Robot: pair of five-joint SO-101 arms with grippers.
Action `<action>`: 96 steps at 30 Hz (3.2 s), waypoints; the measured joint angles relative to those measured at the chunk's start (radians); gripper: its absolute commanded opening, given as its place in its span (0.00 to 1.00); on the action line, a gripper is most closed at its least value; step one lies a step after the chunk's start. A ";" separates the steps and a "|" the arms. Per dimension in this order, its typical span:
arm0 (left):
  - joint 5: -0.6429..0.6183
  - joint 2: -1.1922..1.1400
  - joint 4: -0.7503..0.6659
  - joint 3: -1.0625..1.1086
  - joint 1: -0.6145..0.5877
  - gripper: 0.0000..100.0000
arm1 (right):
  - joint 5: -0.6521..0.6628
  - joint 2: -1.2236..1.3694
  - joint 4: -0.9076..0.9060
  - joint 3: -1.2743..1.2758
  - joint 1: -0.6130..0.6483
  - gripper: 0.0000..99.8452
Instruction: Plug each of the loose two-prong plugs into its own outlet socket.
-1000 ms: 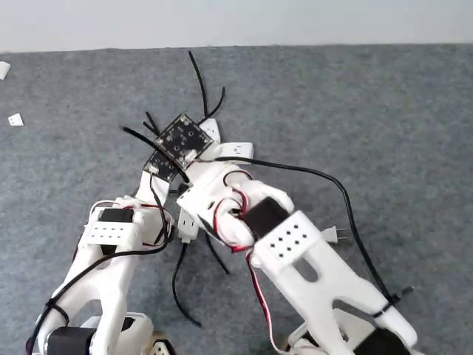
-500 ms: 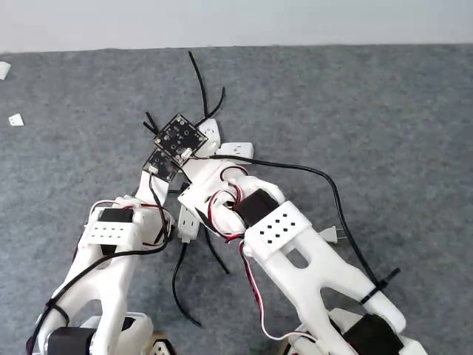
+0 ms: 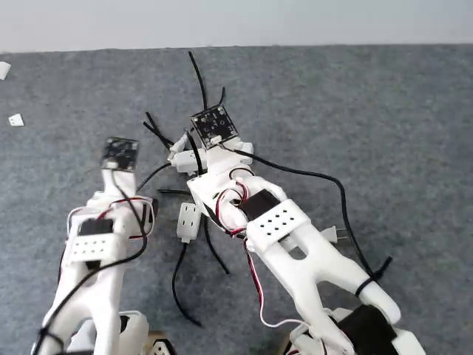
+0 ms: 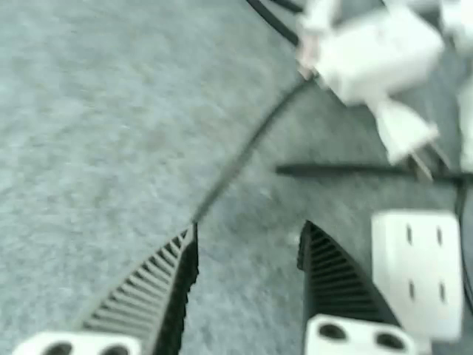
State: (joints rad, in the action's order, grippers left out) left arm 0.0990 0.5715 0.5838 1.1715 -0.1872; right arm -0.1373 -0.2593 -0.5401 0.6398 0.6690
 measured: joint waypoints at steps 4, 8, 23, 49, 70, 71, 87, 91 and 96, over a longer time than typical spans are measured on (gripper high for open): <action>-0.087 0.103 -0.048 0.052 -0.018 0.21 | -0.028 0.028 0.011 0.000 0.026 0.01; -0.158 0.144 -0.064 0.066 -0.028 0.21 | -0.071 0.074 0.028 0.000 0.026 0.01; -0.218 0.147 -0.064 0.066 -0.037 0.21 | -0.098 0.121 0.074 0.000 0.052 0.01; -0.218 0.147 -0.064 0.066 -0.037 0.21 | -0.121 0.161 0.075 -0.005 0.023 0.01; -0.224 0.147 -0.064 0.066 -0.037 0.21 | -0.170 0.181 0.077 -0.015 0.021 0.01; -0.226 0.147 -0.064 0.066 -0.037 0.21 | -0.175 0.181 0.077 -0.015 0.021 0.01; -0.227 0.147 -0.064 0.066 -0.037 0.21 | -0.238 0.193 0.077 -0.023 0.012 0.01; -0.227 0.147 -0.064 0.066 -0.037 0.21 | -0.238 0.195 0.077 -0.023 0.012 0.01; -0.227 0.147 -0.064 0.066 -0.037 0.21 | -0.230 0.195 0.077 -0.023 0.012 0.01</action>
State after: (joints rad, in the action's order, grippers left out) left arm -0.1281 0.7188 0.5194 1.2375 -0.2240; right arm -0.3675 -0.0644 -0.4634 0.6168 0.6813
